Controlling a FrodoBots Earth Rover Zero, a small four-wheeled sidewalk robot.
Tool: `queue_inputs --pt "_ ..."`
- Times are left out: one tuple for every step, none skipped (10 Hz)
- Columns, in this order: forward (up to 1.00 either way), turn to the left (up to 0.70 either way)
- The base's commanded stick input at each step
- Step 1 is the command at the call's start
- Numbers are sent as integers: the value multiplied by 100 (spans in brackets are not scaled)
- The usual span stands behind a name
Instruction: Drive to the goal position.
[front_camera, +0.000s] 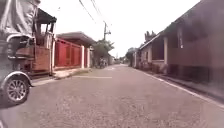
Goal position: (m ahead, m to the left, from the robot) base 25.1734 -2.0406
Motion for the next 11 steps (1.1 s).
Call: queue_inputs --pt "70 0" --pt "70 0" --pt "70 0" --pt "70 0" --pt "70 0" --pt "70 0" --pt "70 0" --pt "70 0" --pt "70 0" --pt "70 0" --pt "70 0"
